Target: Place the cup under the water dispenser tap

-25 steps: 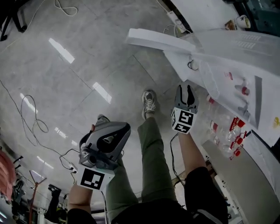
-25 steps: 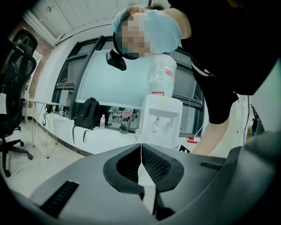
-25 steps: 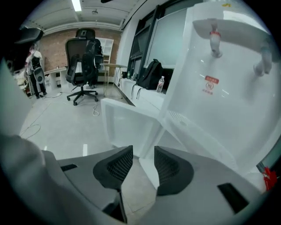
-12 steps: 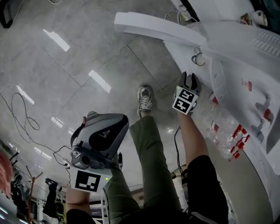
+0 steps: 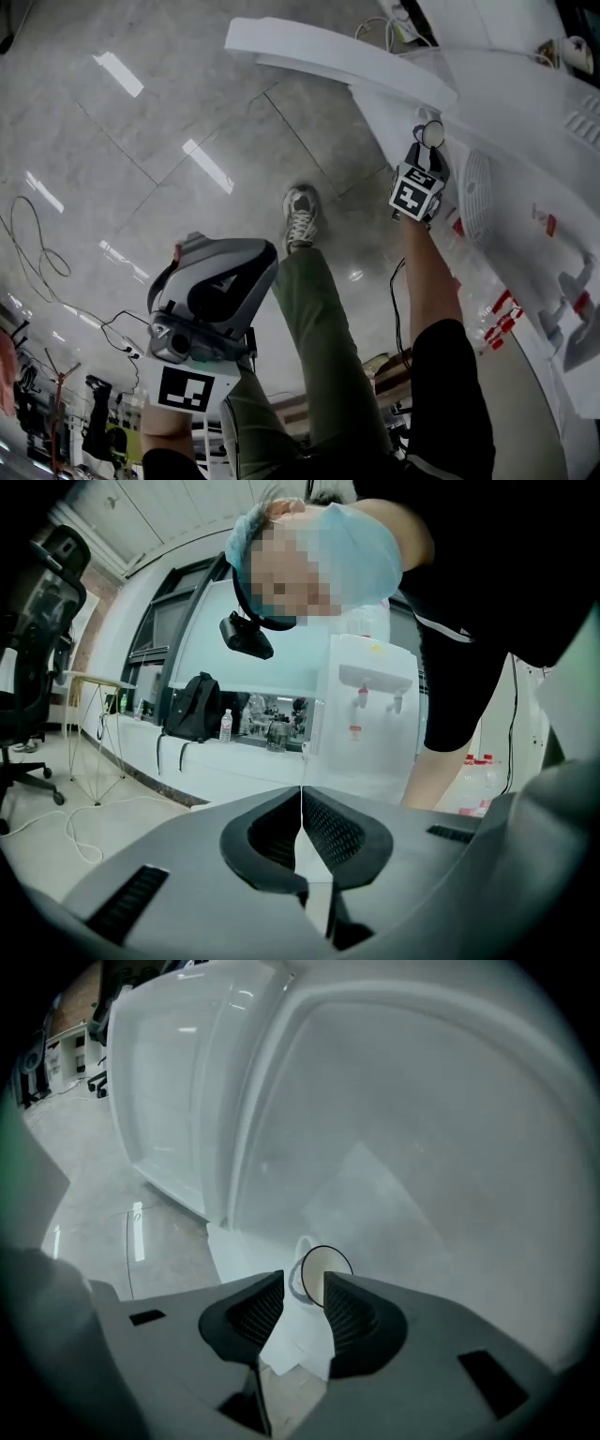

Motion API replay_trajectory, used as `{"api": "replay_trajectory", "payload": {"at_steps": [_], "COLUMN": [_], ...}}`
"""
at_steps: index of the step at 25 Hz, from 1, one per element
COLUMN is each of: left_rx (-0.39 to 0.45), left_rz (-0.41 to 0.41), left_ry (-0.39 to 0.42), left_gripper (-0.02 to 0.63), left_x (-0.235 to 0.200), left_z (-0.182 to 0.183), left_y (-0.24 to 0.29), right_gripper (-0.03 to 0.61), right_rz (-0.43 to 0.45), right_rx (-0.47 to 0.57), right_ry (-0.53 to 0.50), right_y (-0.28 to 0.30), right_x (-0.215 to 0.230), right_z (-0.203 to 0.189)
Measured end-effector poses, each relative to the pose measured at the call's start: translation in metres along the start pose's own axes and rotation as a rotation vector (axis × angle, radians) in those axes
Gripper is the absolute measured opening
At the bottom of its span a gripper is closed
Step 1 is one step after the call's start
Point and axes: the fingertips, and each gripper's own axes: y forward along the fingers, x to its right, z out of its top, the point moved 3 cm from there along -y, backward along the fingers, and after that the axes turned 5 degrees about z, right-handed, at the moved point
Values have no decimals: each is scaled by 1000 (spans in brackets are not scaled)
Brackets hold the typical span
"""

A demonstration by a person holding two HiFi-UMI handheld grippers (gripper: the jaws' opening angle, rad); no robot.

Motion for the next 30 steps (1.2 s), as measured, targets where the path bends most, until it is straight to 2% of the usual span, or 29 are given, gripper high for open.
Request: {"api": "replay_trajectory", "payload": {"at_steps": [16,25,30], "left_rx": [1,-22,-18], "left_rz": [29,17,10], "left_ry": [-32,-47,-41], "left_gripper": [20,20,20], "left_x": [-16,-11,-11], "left_z": [-39,-45,-34], "left_y": [39,40,34], "right_gripper": [126,71,64], "right_rz": [74,140,163], "right_rx": [-154,-215,-211], "right_ry": [-239,-247,-203], "right_y": [73,71,52], "right_x": [-2,-8,-14], "right_z": [-3,-8,-10]}}
